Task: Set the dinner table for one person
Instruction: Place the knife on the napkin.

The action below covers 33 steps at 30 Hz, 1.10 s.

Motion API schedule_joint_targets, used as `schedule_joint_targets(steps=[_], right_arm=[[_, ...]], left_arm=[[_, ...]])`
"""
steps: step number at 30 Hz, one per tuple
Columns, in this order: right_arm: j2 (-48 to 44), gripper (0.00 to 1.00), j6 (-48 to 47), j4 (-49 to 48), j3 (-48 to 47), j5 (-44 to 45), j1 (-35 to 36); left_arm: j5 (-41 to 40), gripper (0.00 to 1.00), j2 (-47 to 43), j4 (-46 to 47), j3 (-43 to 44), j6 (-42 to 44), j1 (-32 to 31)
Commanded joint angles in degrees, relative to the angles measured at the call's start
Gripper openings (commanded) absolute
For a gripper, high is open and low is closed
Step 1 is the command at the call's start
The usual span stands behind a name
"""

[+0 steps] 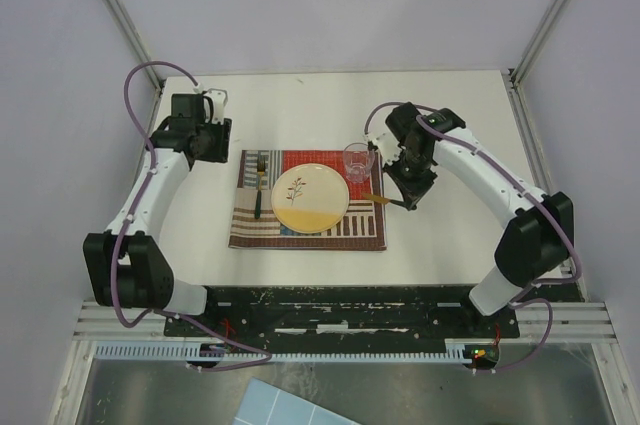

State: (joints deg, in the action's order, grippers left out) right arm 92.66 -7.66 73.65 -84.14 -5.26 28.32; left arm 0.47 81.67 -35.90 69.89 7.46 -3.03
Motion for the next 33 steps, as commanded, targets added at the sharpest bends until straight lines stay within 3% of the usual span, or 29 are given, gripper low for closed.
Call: schedule_joint_targets(steps=[1, 33], right_arm=[[0.49, 0.02, 1.65, -1.14, -2.49, 0.28, -0.21], [3.76, 0.02, 4.28, -0.91, -3.73, -0.47, 1.11]], left_arm=[[-0.39, 0.54, -3.42, 1.13, -0.59, -2.67, -0.21], [0.14, 0.54, -4.23, 1.75, -2.38, -3.95, -0.20]])
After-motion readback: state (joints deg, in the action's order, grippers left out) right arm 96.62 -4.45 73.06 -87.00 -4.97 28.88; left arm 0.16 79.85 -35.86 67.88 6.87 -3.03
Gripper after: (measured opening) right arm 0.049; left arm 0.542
